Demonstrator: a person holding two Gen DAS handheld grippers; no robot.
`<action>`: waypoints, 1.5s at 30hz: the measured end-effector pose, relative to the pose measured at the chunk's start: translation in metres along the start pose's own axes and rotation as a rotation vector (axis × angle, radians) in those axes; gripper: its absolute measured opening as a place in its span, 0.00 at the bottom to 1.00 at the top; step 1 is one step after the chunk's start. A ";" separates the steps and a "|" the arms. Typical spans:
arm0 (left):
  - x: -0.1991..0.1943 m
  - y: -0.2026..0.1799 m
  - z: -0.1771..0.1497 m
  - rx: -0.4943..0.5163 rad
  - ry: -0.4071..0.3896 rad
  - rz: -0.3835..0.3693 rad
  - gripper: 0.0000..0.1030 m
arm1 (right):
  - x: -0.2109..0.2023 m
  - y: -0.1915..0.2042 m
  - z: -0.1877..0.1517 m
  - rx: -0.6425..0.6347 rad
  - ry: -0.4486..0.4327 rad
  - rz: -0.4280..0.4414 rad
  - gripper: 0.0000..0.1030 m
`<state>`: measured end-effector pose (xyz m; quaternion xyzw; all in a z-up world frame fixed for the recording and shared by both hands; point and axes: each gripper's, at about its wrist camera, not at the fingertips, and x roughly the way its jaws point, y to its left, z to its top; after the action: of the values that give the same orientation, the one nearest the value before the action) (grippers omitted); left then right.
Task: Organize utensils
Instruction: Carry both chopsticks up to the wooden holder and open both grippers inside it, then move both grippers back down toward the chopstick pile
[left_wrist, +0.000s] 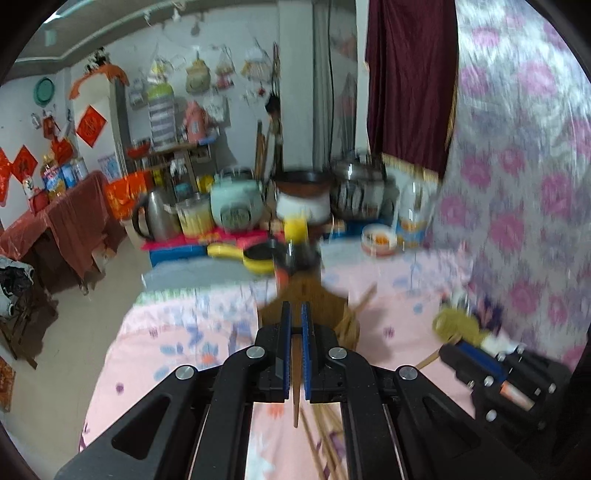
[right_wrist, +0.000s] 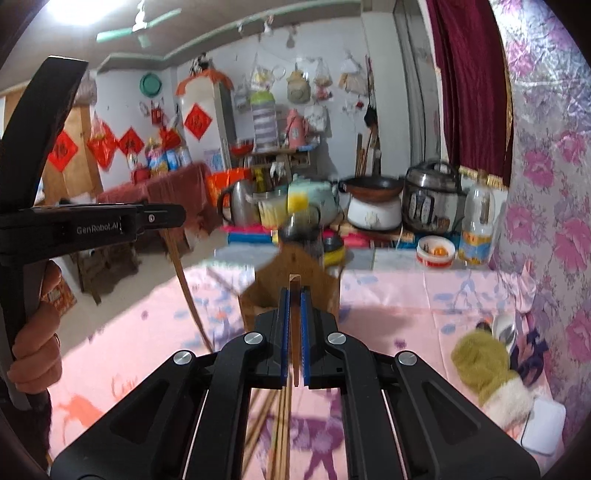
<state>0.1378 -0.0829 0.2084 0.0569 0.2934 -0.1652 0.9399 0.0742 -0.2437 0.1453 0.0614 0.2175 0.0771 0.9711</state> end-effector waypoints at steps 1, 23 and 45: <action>-0.005 0.002 0.012 -0.015 -0.046 0.013 0.05 | 0.000 0.001 0.008 0.003 -0.028 -0.008 0.06; 0.073 0.042 -0.043 -0.173 -0.121 0.126 0.90 | 0.080 -0.016 0.003 0.083 -0.078 -0.055 0.30; 0.039 0.056 -0.082 -0.182 -0.025 0.195 0.94 | 0.003 -0.014 -0.009 0.135 -0.173 -0.093 0.94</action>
<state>0.1439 -0.0246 0.1193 -0.0026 0.2883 -0.0464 0.9564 0.0750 -0.2561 0.1334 0.1229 0.1403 0.0117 0.9824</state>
